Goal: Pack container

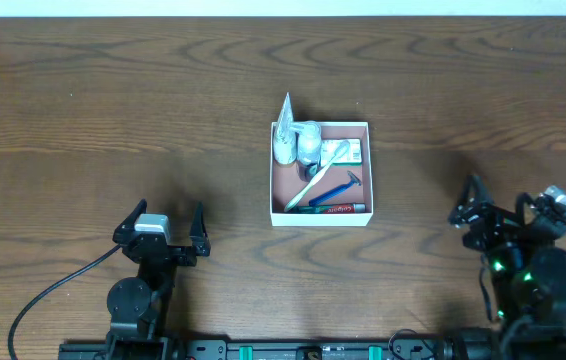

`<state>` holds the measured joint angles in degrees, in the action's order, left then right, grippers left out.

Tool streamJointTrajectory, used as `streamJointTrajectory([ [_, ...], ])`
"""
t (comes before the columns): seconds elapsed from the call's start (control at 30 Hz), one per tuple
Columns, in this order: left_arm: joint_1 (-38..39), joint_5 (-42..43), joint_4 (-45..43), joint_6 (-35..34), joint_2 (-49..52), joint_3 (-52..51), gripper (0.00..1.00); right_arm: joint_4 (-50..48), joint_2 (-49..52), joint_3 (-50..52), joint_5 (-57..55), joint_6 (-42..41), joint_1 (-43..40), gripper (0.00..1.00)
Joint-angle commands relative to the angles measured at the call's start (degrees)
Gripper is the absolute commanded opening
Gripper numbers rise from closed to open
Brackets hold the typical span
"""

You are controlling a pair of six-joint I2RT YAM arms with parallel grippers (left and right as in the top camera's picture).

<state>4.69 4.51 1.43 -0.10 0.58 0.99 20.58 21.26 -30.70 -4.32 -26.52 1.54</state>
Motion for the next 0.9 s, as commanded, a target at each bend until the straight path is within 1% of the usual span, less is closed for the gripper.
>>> streamJointTrajectory([
  [0.0, -0.3, 1.1, 2.2, 0.5, -0.3, -0.8, 0.98, -10.6, -2.2, 8.2, 5.7, 3.2, 0.5, 0.99],
  [0.07, -0.3, 1.1, 2.2, 0.5, -0.3, -0.8, 0.98, -20.1, -3.2, 13.7, 8.0, 5.1, 0.5, 0.99],
  [0.13, -0.3, 1.1, 2.2, 0.5, -0.3, -0.8, 0.98, -26.7, -4.2, 18.3, 8.5, 5.6, 0.5, 0.99],
  [0.23, -0.3, 1.1, 2.2, 0.5, -0.3, -0.8, 0.98, -29.0, -5.7, 22.0, 8.3, 6.8, 0.5, 0.99],
  [0.43, -0.3, 1.1, 2.2, 0.5, -0.3, -0.8, 0.98, -29.1, -10.7, 27.5, 8.4, 14.1, 0.5, 0.99],
  [0.57, -0.3, 1.1, 2.2, 0.5, -0.3, -0.8, 0.98, -29.1, -13.1, 30.2, 8.4, 17.5, 0.5, 0.99],
  [0.73, -0.3, 1.1, 2.2, 0.5, -0.3, -0.8, 0.98, -24.0, -14.9, 30.4, 7.6, 21.1, 0.5, 0.99],
  [0.87, -0.3, 1.1, 2.2, 0.5, -0.3, -0.8, 0.98, -16.1, -17.9, 30.4, 7.4, 22.0, 0.5, 0.99],
])
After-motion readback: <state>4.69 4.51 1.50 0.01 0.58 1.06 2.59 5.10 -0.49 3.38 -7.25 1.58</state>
